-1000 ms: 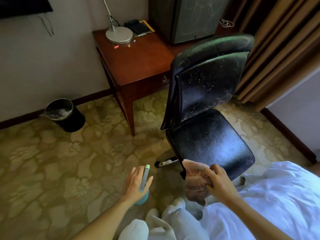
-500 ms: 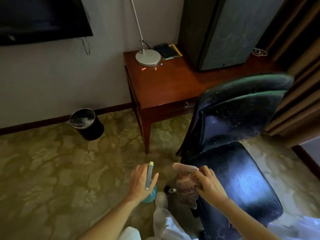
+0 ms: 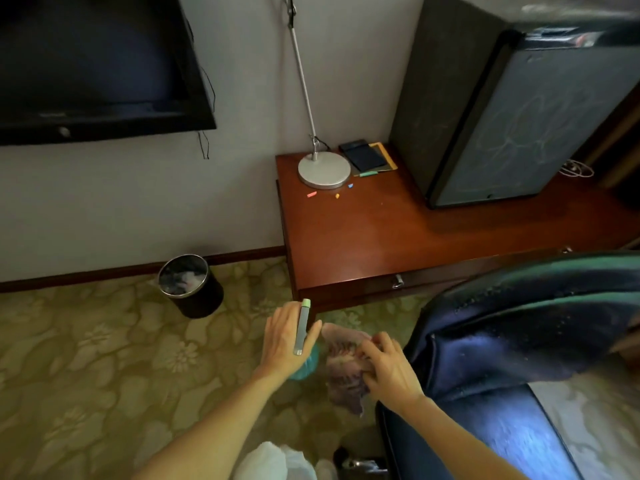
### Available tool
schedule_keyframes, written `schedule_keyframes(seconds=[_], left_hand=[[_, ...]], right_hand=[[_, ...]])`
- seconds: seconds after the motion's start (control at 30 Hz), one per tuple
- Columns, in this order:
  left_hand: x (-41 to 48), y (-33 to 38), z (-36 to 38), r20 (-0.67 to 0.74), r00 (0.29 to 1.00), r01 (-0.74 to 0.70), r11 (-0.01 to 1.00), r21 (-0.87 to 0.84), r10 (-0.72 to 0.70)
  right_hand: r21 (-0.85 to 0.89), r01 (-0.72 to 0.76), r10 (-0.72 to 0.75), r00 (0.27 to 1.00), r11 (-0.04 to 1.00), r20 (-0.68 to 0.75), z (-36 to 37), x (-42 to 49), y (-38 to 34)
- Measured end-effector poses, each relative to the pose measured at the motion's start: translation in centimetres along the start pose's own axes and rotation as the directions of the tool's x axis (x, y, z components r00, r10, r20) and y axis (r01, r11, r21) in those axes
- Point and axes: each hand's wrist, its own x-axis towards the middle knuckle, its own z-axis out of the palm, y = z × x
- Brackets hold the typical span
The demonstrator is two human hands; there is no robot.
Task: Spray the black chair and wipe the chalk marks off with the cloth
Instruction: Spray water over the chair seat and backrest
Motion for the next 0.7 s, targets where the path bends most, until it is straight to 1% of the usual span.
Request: schedule_keyframes(seconds=[0.13, 0.3, 0.5, 0.7], left_hand=[[4.9, -0.2, 0.2, -0.017, 1.0, -0.004, 0.999, -0.033, 0.004], [11.4, -1.5, 1.3, -0.021, 0.999, -0.027, 1.0, -0.008, 0.027], [20.1, -3.6, 3.0, 0.032, 0.995, -0.096, 0.995, -0.026, 0.097], [28.3, -4.3, 4.9, 0.078, 0.984, -0.158, 0.987, -0.036, 0.161]], right_hand=[[-0.003, -0.005, 0.005, 1.0, 1.0, 0.021, -0.4, 3.3, 0.2], [0.014, -0.08, 0.08, 0.996, 0.997, 0.028, -0.6, 7.4, -0.1], [0.076, -0.222, 0.228, 0.971, 0.972, -0.079, -1.7, 12.7, -0.6], [0.09, -0.372, 0.383, 0.908, 0.924, -0.168, -3.7, 17.6, -0.4]])
